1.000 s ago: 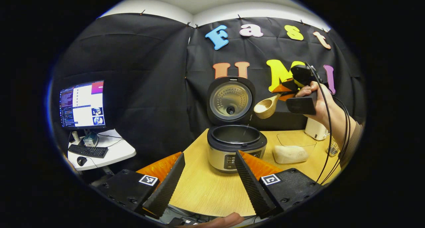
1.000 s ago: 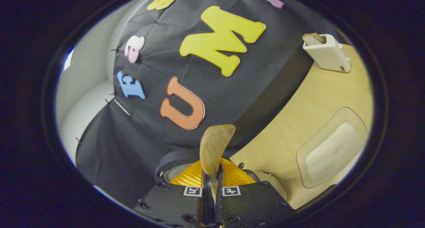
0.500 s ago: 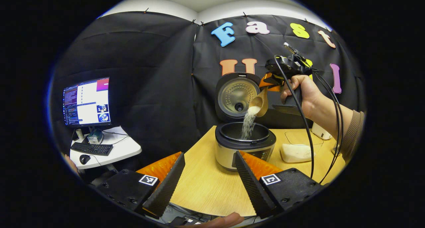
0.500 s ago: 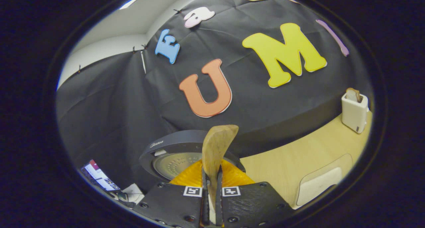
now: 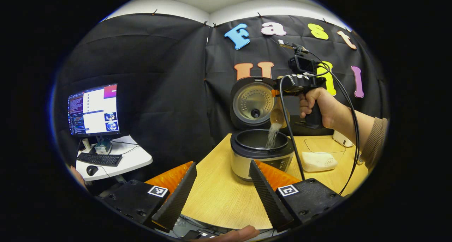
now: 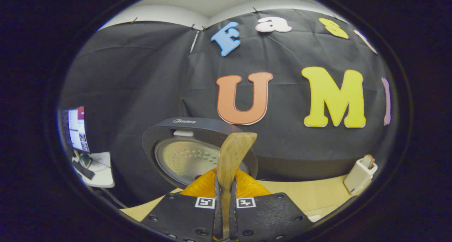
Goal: Close the left gripper, press the button to open the rice cooker; take a wooden spoon from the chopstick holder with the right hand, scoop a spoonful of rice and pour it into the rice cooker, then put the wooden spoon back into the chopstick holder.
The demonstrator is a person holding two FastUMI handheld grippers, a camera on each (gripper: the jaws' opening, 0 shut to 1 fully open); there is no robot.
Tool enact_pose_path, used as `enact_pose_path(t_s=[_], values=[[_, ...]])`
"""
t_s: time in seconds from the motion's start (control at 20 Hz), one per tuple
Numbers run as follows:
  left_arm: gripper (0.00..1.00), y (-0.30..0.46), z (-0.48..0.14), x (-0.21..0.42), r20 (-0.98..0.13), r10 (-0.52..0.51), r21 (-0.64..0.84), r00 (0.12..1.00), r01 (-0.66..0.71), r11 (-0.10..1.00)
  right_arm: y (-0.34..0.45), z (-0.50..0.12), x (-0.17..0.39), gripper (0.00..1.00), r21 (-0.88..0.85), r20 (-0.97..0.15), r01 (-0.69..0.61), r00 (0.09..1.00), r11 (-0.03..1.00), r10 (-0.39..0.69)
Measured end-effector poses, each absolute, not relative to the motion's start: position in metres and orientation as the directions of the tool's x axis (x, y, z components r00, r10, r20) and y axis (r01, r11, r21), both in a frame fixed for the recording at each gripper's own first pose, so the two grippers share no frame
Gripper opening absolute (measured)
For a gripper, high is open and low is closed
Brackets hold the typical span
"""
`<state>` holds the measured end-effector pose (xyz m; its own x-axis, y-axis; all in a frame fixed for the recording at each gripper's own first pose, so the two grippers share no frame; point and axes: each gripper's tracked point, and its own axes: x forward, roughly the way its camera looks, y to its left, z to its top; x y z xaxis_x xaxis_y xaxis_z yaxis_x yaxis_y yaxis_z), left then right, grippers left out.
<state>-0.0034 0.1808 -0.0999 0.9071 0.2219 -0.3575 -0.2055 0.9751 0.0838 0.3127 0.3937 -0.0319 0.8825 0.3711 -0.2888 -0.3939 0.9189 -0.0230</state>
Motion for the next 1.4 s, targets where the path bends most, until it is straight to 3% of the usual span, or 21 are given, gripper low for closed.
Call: enact_pose_path(t_s=[0.2, 0.6, 0.9, 1.4], values=[[0.97, 0.181, -0.099, -0.004, -0.353, 0.226, 0.095, 0.908, -0.205, 0.974, 0.413, -0.038, 0.303, 0.07, -0.246, -0.259, -0.445, 0.886, 0.861, 0.384], [0.97, 0.182, -0.097, -0.005, -0.351, 0.228, 0.082, 0.908, -0.213, 0.974, 0.426, -0.04, 0.293, 0.07, -0.436, -0.229, -0.434, 0.901, 0.788, 0.37], [0.97, 0.182, -0.098, -0.006, -0.361, 0.24, 0.087, 0.901, -0.224, 0.971, 0.396, -0.029, 0.288, 0.07, -0.414, -0.225, -0.416, 0.909, 0.81, 0.351], [0.97, 0.179, -0.102, -0.001, -0.362, 0.184, 0.096, 0.914, -0.16, 0.982, 0.231, -0.013, 0.303, 0.07, -0.336, -0.212, -0.246, 0.96, 0.909, 0.181]])
